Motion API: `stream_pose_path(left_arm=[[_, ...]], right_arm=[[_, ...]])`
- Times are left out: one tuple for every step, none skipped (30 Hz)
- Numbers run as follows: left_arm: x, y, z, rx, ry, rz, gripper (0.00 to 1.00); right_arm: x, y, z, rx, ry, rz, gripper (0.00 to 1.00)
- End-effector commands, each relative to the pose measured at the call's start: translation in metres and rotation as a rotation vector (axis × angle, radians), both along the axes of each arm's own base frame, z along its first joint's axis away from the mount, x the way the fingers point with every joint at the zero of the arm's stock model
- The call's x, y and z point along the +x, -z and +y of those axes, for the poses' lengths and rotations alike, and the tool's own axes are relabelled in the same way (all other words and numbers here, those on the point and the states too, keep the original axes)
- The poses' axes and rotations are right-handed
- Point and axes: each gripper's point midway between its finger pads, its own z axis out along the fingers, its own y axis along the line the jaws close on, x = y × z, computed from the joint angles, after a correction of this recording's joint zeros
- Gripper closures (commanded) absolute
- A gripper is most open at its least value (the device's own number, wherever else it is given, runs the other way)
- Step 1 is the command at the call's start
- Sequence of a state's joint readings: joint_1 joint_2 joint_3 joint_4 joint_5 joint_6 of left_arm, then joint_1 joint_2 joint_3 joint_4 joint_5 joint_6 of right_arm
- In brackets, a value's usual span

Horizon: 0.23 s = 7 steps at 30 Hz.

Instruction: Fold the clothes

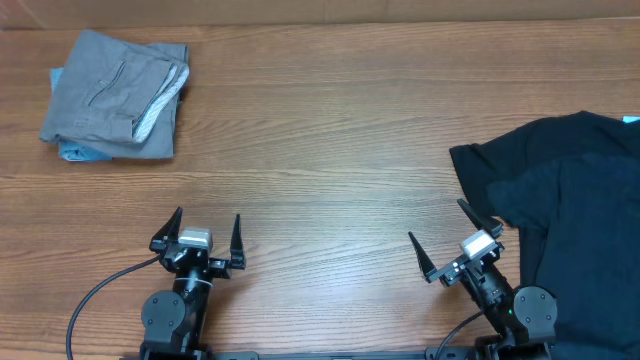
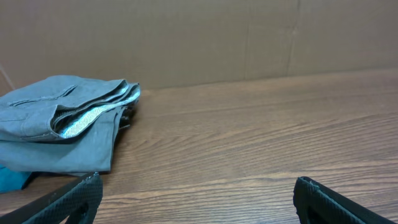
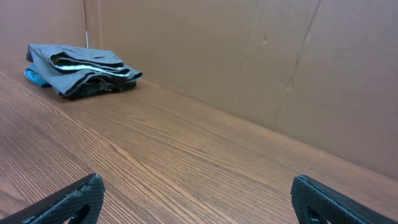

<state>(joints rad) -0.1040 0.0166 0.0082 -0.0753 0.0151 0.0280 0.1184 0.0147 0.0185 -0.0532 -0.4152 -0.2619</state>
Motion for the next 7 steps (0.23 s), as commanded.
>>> stream_pose_path(left_arm=[[-0.0003,-0.0005,0.0005,-0.010,-0.001,-0.005,0.00],[-0.0003,-0.0005,0.0005,-0.010,-0.001,-0.005,0.00],[-0.0003,-0.0005,0.0005,-0.010,-0.001,-0.005,0.00],[-0.0003,-0.0005,0.0005,-0.010,-0.001,-0.005,0.00],[-0.0003,-0.0005,0.0005,-0.010,-0.001,-0.005,0.00],[-0.0003,-0.0006,0.0005,-0.010,-0.001,-0.006,0.00],[-0.0003,-0.0005,0.0005,-0.010,-0.001,-0.005,0.00]], right_arm=[[-0.0003,0.0020,0.0002,0.008,-0.003,0.001,0.00],[-0.0003,0.0020,0.0002,0.008,-0.003,0.001,0.00],[-0.0003,0.0020,0.0002,0.008,-0.003,0.001,0.00],[-0.0003,0.0020,0.0002,0.008,-0.003,0.001,0.00],[-0.0003,0.0020,0.0002,0.008,-0.003,0.001,0.00],[-0.0003,0.0020,0.0002,0.008,-0.003,0.001,0.00],[-0.0003,0.0020,0.0002,0.008,-0.003,0.001,0.00]])
